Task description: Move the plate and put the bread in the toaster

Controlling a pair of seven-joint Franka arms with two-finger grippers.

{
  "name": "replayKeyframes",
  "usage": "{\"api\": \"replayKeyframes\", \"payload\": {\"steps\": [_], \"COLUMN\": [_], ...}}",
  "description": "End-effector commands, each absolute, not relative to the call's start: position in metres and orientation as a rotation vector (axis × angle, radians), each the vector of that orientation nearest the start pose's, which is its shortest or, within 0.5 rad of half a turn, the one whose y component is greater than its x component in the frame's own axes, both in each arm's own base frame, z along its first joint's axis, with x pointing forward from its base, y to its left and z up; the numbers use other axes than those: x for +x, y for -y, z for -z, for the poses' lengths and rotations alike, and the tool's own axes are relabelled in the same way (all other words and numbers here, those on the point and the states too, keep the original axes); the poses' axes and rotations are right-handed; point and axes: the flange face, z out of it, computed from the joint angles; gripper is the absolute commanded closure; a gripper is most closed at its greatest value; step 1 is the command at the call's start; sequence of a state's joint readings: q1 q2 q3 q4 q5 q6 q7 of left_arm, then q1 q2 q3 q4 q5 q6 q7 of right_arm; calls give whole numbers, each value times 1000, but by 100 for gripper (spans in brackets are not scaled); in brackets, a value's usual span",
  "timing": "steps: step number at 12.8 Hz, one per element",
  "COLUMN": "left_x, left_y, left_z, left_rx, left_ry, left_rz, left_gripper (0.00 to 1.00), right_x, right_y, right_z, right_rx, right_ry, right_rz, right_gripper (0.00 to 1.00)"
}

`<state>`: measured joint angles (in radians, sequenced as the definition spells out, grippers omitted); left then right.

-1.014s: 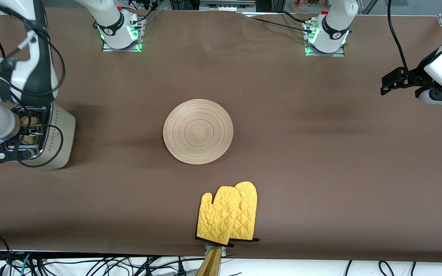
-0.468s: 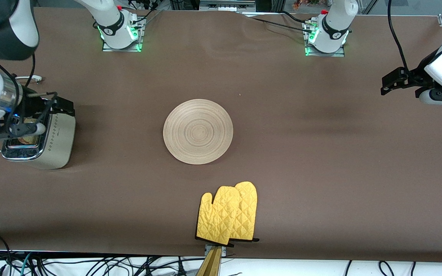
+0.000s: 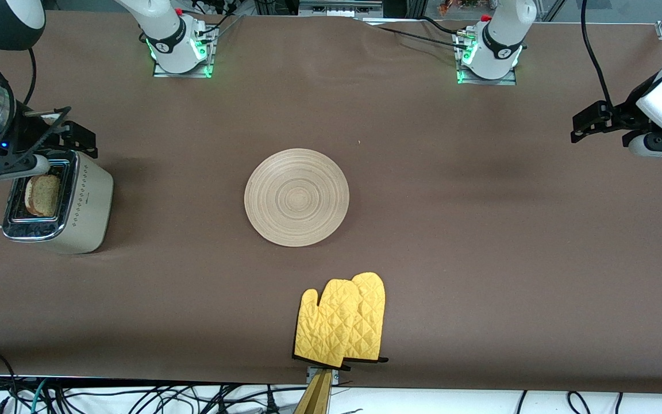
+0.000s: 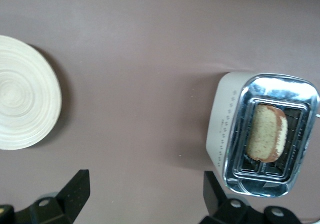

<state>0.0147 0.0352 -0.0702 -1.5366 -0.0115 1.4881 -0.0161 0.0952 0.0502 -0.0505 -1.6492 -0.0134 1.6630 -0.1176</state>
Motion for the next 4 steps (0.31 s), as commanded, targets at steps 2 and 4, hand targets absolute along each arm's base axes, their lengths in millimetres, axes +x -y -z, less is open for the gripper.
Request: {"api": "replayKeyframes", "payload": {"steps": [2, 4], "left_x": [559, 558], "left_y": [27, 27], "left_z": [-620, -619], "left_rx": [-3137, -3135], "left_ry": [-70, -74], "left_rz": [-120, -122], "left_gripper": [0, 0], "right_x": [560, 560], "right_y": [-6, -5], "right_z": [-570, -570], "right_rx": [-3144, -3138], "right_ry": [201, 205], "right_rz": [9, 5], "right_gripper": [0, 0]}}
